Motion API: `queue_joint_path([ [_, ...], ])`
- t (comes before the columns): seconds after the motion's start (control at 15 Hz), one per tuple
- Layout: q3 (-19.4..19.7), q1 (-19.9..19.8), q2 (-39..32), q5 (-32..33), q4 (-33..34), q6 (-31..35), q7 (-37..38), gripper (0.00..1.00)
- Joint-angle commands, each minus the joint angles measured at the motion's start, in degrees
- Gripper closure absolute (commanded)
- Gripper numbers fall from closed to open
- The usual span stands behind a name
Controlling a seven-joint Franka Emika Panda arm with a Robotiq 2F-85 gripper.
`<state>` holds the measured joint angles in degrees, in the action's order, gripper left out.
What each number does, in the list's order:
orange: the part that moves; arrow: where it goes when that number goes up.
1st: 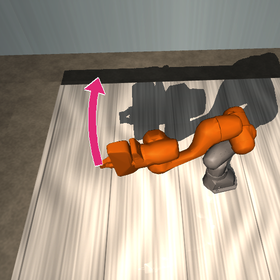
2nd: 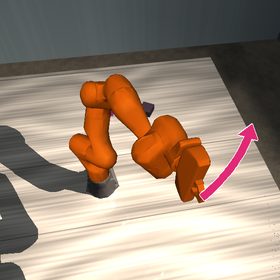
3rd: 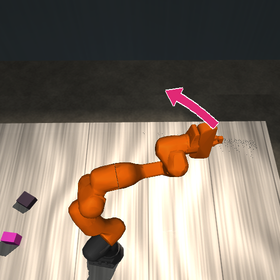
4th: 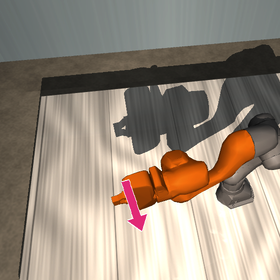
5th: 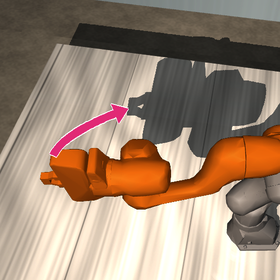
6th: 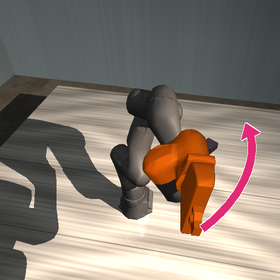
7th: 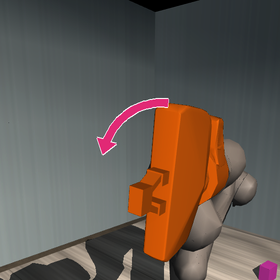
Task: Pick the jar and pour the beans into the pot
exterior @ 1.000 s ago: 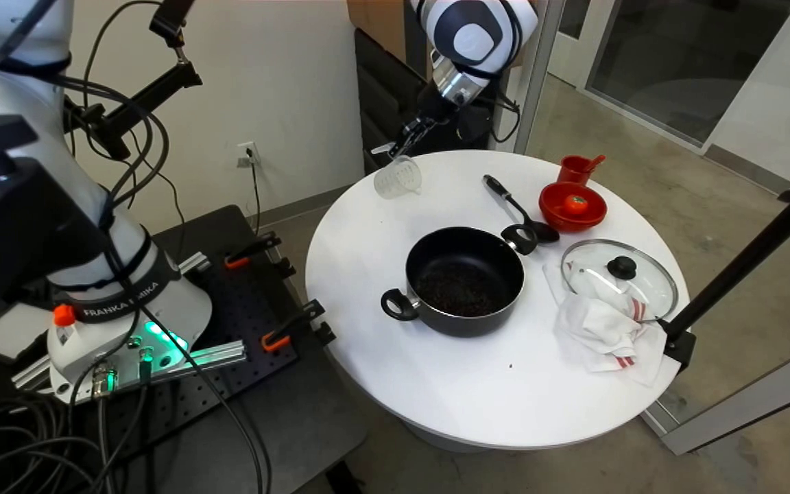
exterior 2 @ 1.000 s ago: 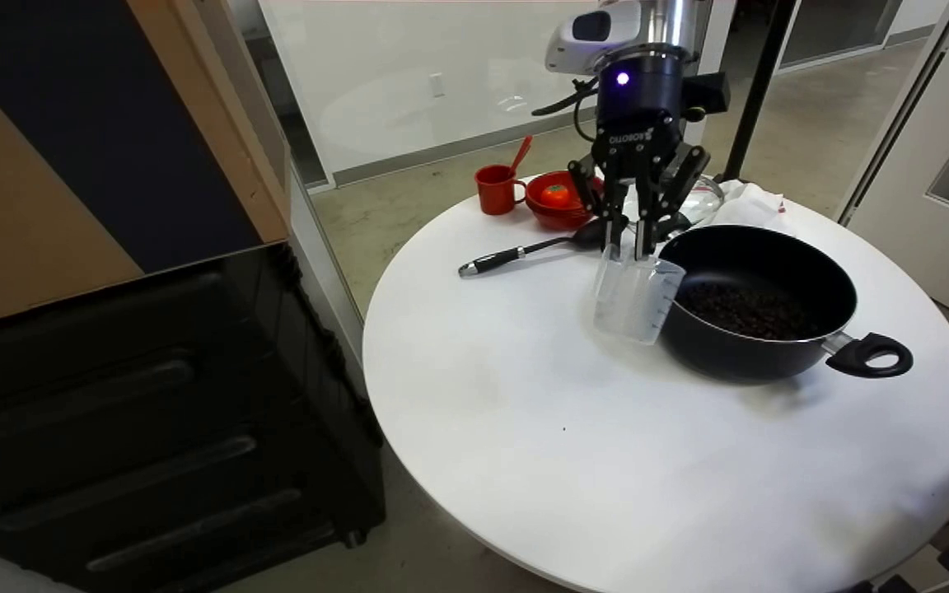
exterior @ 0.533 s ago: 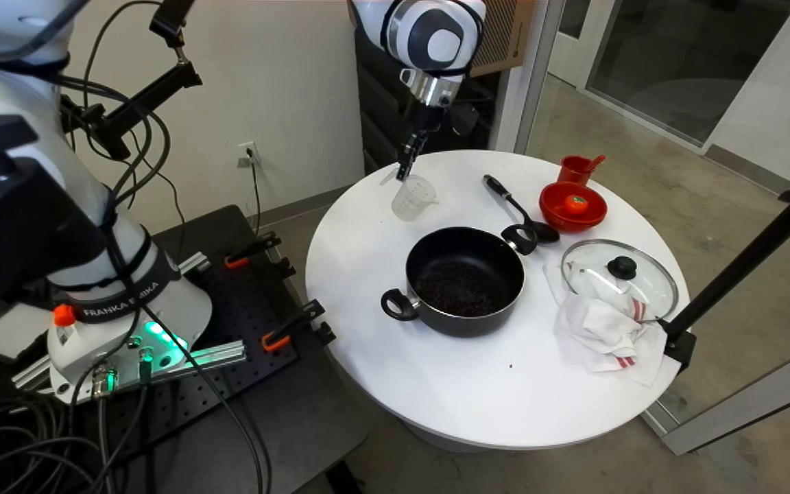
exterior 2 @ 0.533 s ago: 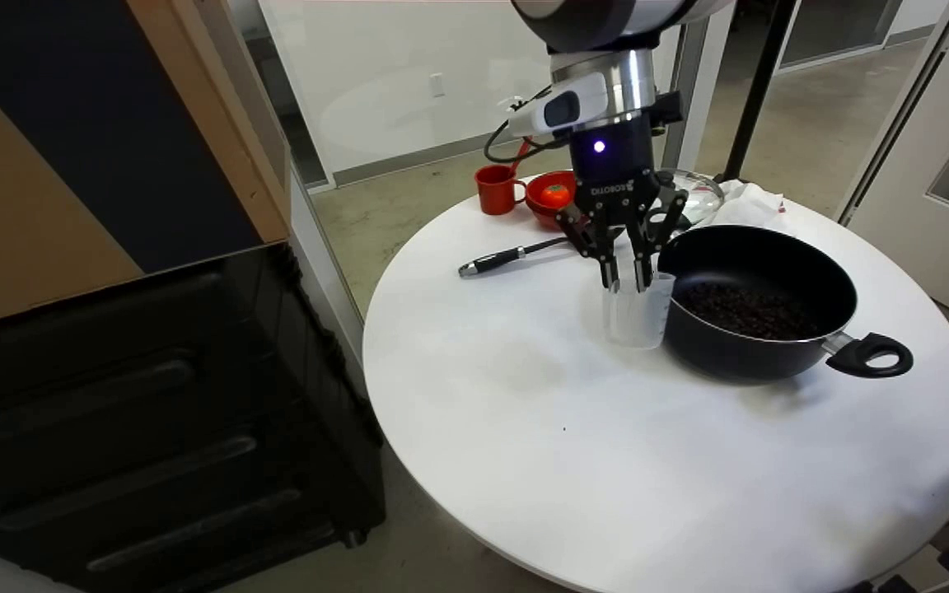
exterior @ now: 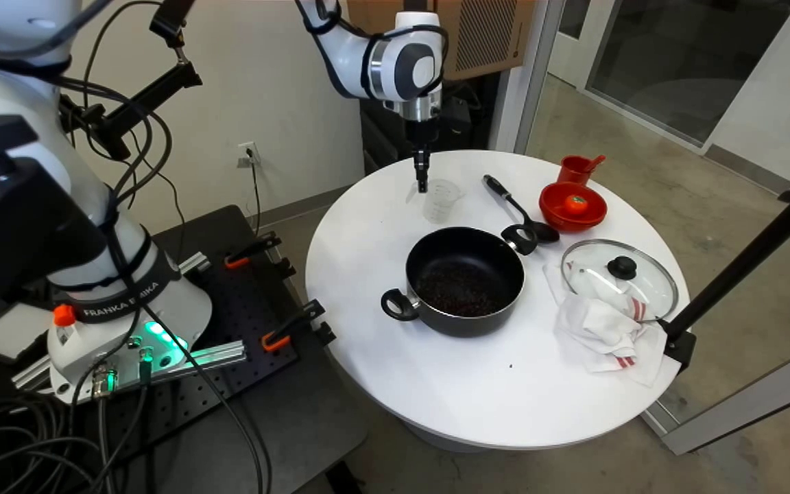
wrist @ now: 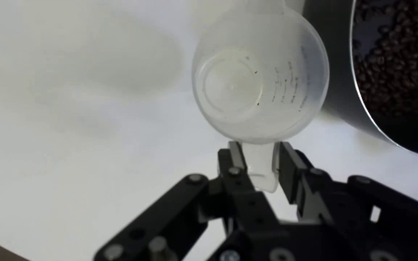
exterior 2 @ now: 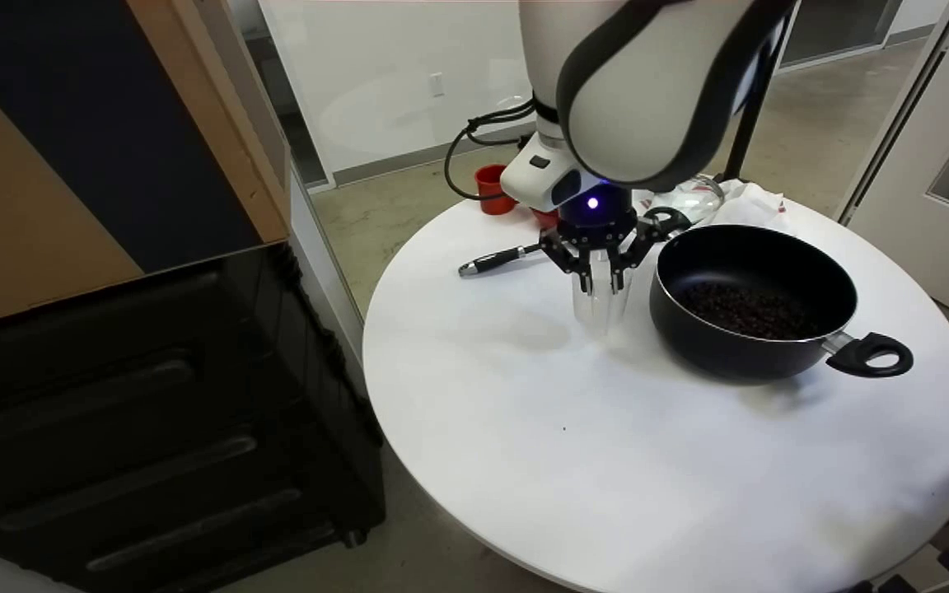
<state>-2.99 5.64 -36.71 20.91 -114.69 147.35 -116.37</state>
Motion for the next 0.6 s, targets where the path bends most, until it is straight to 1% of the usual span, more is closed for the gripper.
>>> queue_joint_path([
  [0.0,3.23,2.58,0.52,9.32,-4.02,13.31,4.81,0.93],
  [0.13,6.72,4.74,-0.22,15.26,-5.31,21.74,8.24,0.93],
  [0.2,9.41,6.45,-0.87,18.84,-5.65,26.04,10.44,0.93],
  [0.27,12.86,8.90,-1.74,21.08,-5.91,29.74,11.99,0.93],
  [0.4,18.57,12.81,-3.52,24.34,-6.17,35.00,14.88,0.93],
  [0.53,23.69,16.71,-5.47,25.05,-6.46,38.81,16.57,0.93],
])
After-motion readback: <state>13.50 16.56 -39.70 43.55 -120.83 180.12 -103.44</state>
